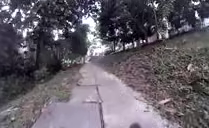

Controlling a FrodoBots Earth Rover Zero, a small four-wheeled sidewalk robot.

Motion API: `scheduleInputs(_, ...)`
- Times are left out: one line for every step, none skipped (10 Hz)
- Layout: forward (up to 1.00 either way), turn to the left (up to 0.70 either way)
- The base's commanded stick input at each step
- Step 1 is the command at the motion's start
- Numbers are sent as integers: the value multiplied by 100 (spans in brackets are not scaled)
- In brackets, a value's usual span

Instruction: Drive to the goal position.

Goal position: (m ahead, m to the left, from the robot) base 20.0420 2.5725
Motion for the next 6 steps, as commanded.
scheduleInputs(70, 1)
scheduleInputs(70, 1)
scheduleInputs(70, 1)
scheduleInputs(70, 1)
scheduleInputs(70, 1)
scheduleInputs(70, 1)
